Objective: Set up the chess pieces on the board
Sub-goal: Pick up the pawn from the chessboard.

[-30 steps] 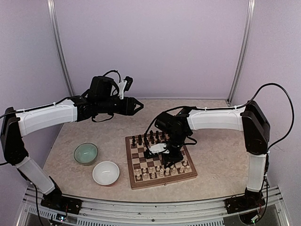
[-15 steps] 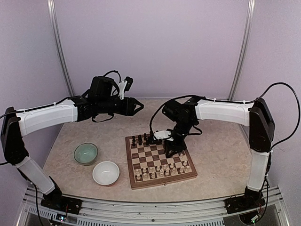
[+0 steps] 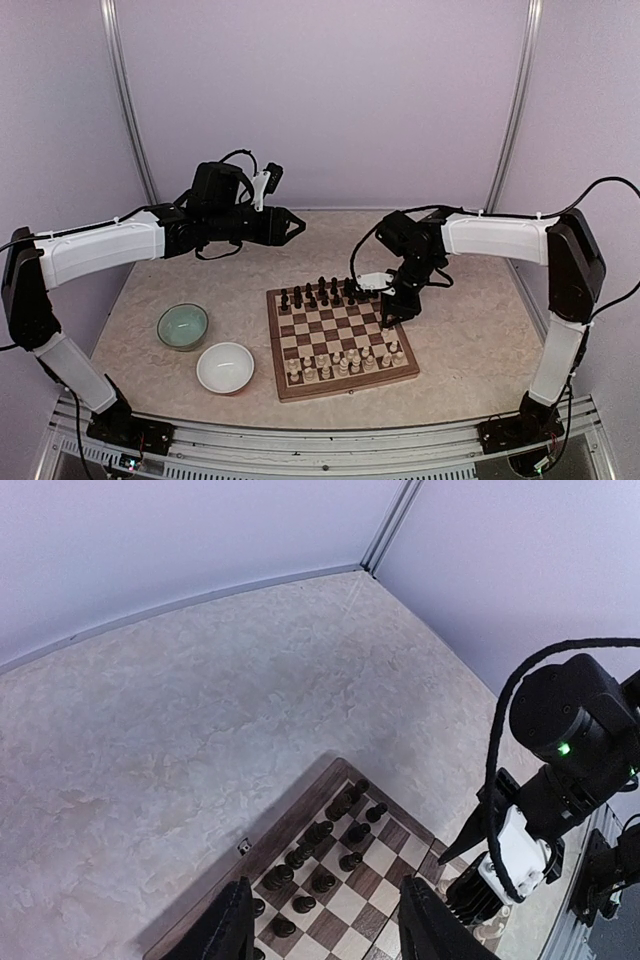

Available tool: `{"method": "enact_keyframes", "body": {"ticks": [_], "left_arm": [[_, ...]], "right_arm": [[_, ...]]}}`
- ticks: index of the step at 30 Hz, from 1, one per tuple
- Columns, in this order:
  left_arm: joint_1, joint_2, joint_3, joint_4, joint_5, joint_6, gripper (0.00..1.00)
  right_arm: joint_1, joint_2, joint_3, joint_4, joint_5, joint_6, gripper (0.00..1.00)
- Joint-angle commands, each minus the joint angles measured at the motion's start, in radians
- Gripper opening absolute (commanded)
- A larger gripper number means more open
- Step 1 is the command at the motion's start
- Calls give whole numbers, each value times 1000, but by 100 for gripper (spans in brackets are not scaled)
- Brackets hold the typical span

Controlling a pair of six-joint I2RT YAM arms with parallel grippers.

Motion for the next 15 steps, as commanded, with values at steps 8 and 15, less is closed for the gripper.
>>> {"method": "enact_keyframes", "body": {"ticks": [8,15], "left_arm": [[2,18,37,-14,6,13,50],[2,17,38,-16,6,13,50]], "right_arm": [[7,12,-25,17,47,15,35],[9,8,-19,5,19,14,35]]}}
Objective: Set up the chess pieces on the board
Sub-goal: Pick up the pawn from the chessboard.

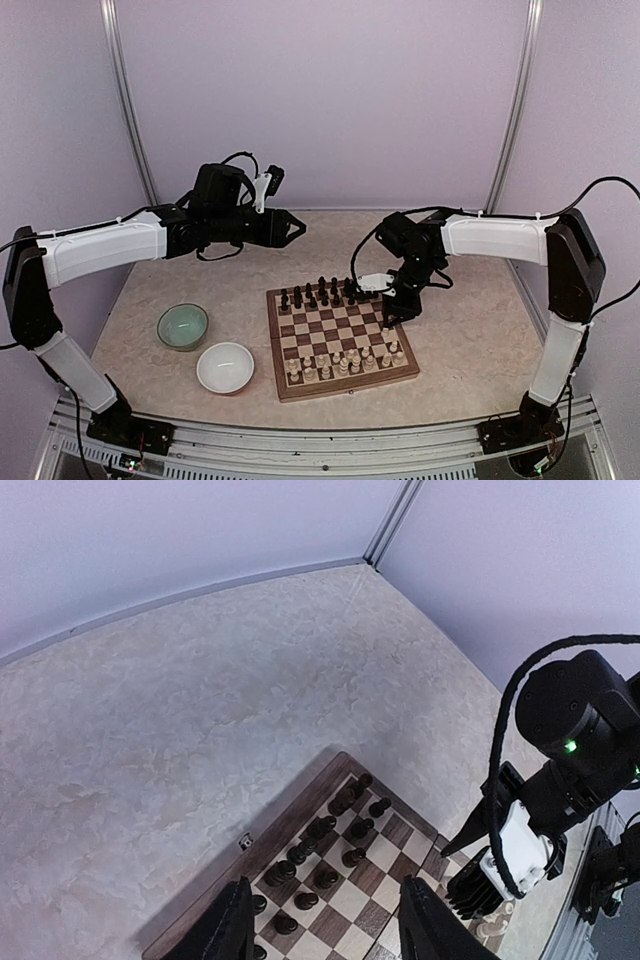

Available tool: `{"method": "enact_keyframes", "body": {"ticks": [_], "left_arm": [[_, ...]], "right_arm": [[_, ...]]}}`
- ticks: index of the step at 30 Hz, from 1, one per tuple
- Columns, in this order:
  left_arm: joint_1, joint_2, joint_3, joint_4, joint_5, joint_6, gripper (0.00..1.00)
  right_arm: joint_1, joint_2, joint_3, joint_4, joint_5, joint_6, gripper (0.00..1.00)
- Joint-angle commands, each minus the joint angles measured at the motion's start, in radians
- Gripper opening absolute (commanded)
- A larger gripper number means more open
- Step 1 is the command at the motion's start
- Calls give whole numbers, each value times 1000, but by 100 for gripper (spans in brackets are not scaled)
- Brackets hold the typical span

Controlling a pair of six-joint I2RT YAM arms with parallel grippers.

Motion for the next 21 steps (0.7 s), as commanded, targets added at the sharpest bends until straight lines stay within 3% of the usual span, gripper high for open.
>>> {"method": "enact_keyframes", "body": {"ticks": [1,8,12,21], "left_arm": [[2,6,38,-11,6,13,50],[2,6,37,-12,5,11,50],[2,7,38,-11,4,11,50],[2,11,38,-11,6,11,50]], "right_arm": [[7,3,1,-6,-19,11,34],[7,-36,31,-18,-82,15,36],[11,-18,-20,-11,-44,9,39],[20,10,-43,0,-32,9,35]]}}
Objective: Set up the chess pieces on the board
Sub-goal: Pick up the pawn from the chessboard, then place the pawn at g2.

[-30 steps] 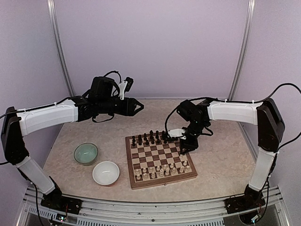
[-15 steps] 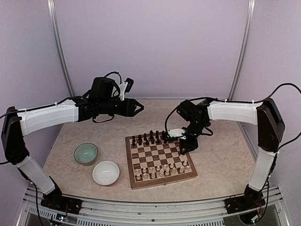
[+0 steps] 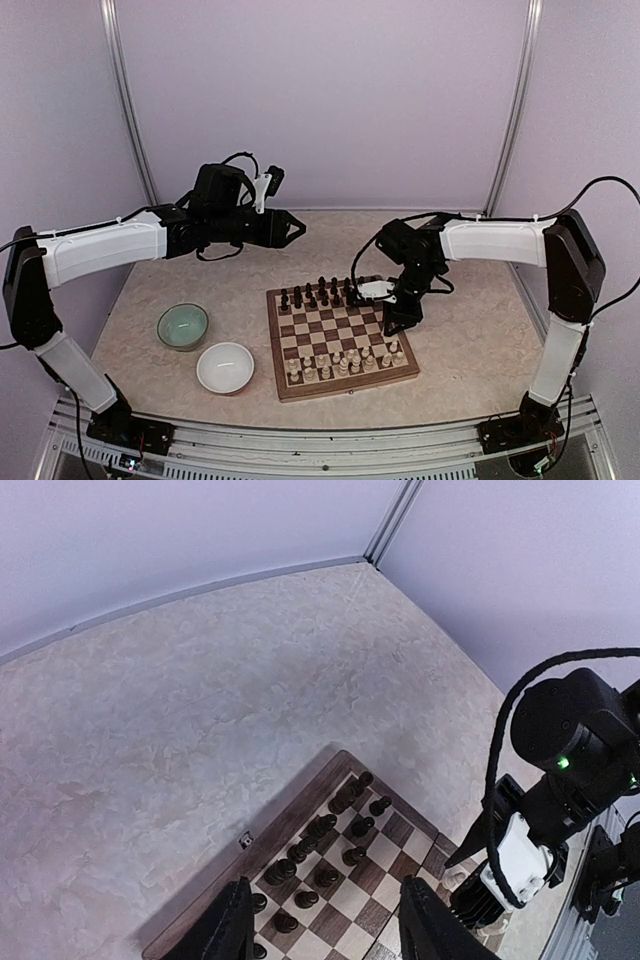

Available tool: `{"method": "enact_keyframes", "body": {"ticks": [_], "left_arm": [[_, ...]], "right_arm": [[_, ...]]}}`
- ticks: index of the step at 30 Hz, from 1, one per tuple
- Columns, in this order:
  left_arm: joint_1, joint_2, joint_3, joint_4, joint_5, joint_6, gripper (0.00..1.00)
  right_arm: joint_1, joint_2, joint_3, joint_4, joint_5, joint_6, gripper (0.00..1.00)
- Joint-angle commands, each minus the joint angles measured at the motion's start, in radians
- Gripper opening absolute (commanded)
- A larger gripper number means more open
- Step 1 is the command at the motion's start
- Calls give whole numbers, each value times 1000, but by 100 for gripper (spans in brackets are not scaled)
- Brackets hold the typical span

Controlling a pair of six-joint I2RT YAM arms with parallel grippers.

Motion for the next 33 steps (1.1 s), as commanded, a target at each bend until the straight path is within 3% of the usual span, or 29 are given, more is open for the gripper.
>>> {"method": "enact_keyframes", "body": {"ticks": [1,5,12,33], "left_arm": [[2,11,38,-7,6,11,50],[2,11,39,-7,7,11,50],[1,12,39,-8,10,11,50],[-1,17,41,-13,6,13,50]], "right_arm": [[12,13,-7,6,3,1,35],[21,17,-5,12,-3,-1,28],[42,23,17,-7,-30,-8,7],[104,-1,-3,-68,-61,-36,6]]}}
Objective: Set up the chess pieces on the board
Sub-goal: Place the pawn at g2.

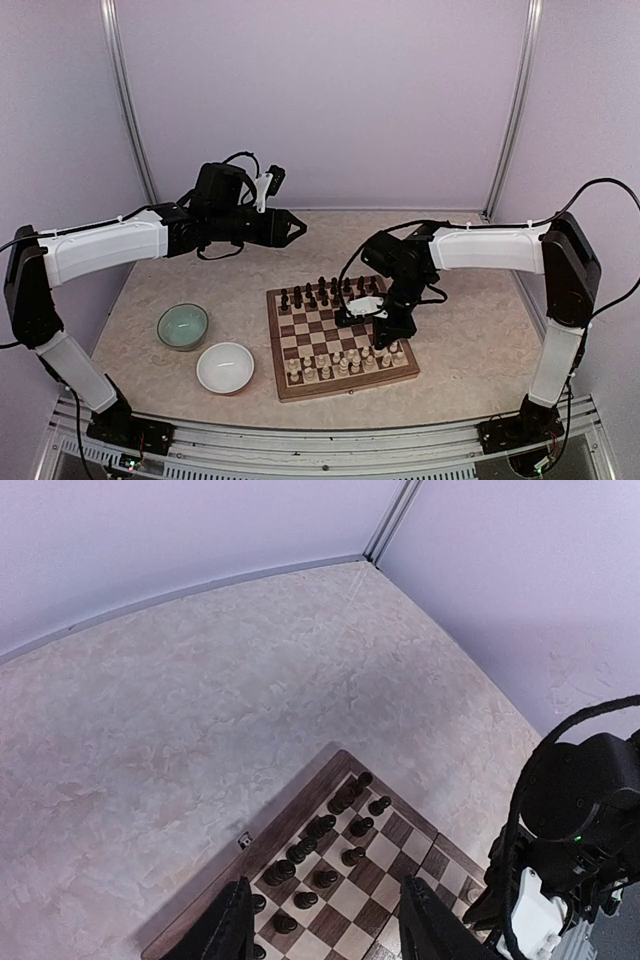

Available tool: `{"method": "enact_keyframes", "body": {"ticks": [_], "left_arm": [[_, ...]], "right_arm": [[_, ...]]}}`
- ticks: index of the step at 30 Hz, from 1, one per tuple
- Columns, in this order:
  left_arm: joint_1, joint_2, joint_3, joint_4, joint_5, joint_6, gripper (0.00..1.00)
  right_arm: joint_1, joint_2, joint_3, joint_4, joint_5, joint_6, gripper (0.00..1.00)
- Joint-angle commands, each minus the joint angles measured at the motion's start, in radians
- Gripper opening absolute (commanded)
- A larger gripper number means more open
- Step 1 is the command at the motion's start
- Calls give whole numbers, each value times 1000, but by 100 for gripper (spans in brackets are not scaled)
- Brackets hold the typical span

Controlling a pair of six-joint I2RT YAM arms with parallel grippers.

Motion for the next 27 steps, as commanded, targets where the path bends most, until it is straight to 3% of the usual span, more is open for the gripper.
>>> {"method": "enact_keyframes", "body": {"ticks": [1,14,27], "left_arm": [[0,9,29,-3,4,13,50],[0,7,29,-3,3,13,50],[0,19,38,-16,6,20,50]], "right_arm": [[6,-9,-10,-23,7,-12,6],[7,-21,-20,-20,30,-9,9],[-31,-100,64,-55,-71,-26,30]]}}
